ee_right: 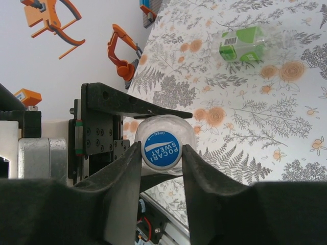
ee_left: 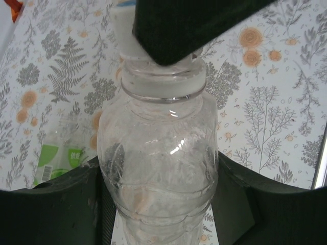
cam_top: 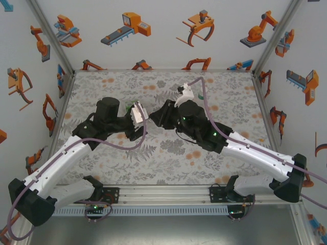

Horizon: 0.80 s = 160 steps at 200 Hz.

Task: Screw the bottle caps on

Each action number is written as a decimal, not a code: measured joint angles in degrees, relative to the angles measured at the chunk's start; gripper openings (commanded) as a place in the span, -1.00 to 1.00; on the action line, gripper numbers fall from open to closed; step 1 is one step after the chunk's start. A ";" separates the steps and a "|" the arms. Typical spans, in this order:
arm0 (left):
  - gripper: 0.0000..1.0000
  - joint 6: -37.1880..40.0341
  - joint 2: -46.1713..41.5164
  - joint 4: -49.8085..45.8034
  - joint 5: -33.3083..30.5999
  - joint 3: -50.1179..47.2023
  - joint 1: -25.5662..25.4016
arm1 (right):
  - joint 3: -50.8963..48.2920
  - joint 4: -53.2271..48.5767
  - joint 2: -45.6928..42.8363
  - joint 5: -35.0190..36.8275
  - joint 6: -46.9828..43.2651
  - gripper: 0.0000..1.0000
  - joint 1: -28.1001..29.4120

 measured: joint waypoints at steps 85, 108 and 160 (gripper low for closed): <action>-1.00 1.90 -1.95 2.54 5.92 -0.02 -0.63 | 0.00 -0.33 -5.25 -3.65 -10.19 0.35 0.31; -1.00 2.84 -2.29 2.54 7.43 -0.31 -0.66 | 0.00 -0.33 -8.55 -5.38 -15.58 0.34 0.31; -1.00 6.03 -2.58 1.68 13.38 -0.57 -0.66 | 2.69 -4.76 -14.56 -16.76 -36.87 0.24 0.28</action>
